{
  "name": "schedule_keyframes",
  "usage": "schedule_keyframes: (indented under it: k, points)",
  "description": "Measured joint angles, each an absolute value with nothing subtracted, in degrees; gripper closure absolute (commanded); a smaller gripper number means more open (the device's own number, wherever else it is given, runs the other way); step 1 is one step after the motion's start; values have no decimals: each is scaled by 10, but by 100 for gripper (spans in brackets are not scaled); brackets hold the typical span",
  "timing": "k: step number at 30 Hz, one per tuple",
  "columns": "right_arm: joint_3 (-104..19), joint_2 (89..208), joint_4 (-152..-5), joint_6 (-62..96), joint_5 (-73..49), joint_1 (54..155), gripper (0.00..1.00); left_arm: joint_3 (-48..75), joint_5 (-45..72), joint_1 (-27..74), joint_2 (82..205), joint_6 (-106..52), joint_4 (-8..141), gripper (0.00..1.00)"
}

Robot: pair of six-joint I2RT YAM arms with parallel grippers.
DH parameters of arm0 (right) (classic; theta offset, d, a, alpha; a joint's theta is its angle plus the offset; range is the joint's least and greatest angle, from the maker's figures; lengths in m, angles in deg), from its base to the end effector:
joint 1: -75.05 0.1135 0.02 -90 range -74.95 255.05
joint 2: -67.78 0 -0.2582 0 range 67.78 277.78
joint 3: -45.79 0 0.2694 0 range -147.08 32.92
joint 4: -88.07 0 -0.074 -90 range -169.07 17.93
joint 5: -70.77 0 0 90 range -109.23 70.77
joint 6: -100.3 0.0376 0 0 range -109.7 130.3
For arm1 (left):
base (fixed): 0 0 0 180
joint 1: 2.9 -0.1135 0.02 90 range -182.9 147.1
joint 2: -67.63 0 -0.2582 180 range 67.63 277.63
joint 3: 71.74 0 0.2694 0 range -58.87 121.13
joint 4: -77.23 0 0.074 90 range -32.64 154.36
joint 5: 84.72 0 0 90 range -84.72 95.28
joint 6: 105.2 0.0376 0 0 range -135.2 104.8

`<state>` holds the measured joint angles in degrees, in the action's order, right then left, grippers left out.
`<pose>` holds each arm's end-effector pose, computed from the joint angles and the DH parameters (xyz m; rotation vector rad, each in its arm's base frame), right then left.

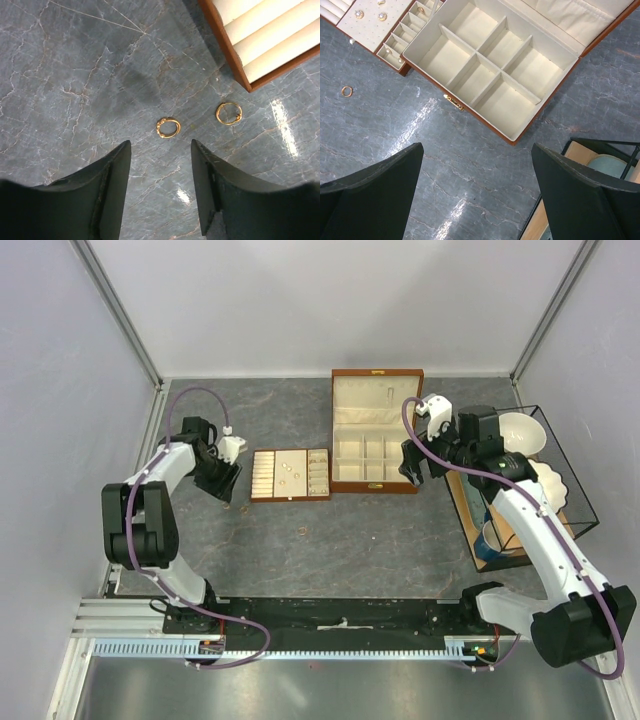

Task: Organize the mixed jewelry
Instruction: Pick up the jewelry from the center of the board.

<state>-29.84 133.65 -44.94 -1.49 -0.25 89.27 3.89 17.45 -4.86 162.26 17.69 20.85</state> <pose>0.2560 0.0775 0.3285 -0.6727 2.1020 0.3907 0.3236 0.0031 0.1760 0.7919 2.7173 -0.1791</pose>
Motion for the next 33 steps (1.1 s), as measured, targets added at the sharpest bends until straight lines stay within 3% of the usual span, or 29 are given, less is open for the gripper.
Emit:
schedule_keyframes:
  k: [6,26,33]
  points:
    - [-298,1337,-451,-15,2,895,2,37,161,-50,1631,177,225,61]
    - [-298,1345,-452,-10,4,896,2,-9,144,-51,1647,180,275,66]
    - [-298,1345,-452,-10,4,897,2,-12,144,-51,1648,181,283,77]
